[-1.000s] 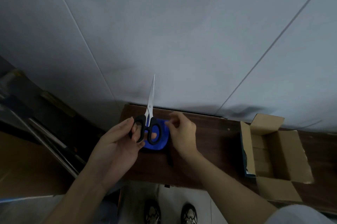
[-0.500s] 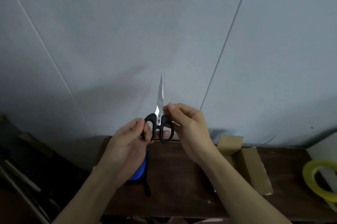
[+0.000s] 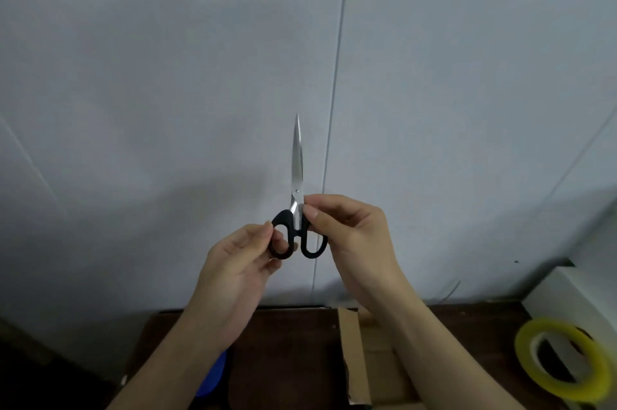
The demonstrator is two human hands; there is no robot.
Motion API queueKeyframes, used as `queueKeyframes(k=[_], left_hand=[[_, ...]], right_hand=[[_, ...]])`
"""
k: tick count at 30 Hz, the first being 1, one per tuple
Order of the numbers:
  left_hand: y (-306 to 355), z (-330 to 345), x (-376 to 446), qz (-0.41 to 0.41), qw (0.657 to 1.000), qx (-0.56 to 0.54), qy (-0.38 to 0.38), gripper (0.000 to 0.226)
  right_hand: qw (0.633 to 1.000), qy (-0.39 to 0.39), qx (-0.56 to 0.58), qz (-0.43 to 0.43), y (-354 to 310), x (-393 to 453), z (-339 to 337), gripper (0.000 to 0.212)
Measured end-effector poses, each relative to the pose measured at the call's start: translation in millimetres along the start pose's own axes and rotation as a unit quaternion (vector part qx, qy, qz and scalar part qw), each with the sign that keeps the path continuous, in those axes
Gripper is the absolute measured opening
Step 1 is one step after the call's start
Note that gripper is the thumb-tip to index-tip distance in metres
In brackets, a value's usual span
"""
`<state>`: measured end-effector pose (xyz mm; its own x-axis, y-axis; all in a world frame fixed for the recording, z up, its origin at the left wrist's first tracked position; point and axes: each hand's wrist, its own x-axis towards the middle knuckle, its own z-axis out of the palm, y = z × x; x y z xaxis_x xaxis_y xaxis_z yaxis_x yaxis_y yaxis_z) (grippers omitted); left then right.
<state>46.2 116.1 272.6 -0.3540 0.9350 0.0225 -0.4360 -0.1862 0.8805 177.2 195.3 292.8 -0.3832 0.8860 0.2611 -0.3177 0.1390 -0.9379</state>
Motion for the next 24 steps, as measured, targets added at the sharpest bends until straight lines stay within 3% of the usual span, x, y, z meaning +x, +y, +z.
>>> queueKeyframes(k=[6, 9, 17, 21, 24], left_hand=[[-5.7, 29.6, 10.9, 0.081, 0.985, 0.152, 0.025, 0.014], [-13.6, 43.5, 15.5, 0.11, 0.967, 0.23, 0.016, 0.024], [-63.1, 69.1, 21.2, 0.078, 0.933, 0.352, -0.026, 0.029], [-98.2, 73.1, 21.6, 0.092, 0.887, 0.449, -0.048, 0.02], [-125.0, 71.1, 20.9, 0.088, 0.874, 0.476, -0.048, 0.018]], right_hand=[[0.999, 0.026, -0.018, -0.006, -5.0, 0.6, -35.0, 0.012], [0.999, 0.038, -0.035, 0.007, -1.8, -3.5, -55.0, 0.013], [0.988, 0.061, -0.135, 0.053, 13.8, -18.0, -113.8, 0.013], [0.975, 0.057, -0.193, 0.088, 29.8, -25.8, -139.0, 0.015], [0.97, 0.055, -0.207, 0.116, 45.1, -35.0, -153.3, 0.011]])
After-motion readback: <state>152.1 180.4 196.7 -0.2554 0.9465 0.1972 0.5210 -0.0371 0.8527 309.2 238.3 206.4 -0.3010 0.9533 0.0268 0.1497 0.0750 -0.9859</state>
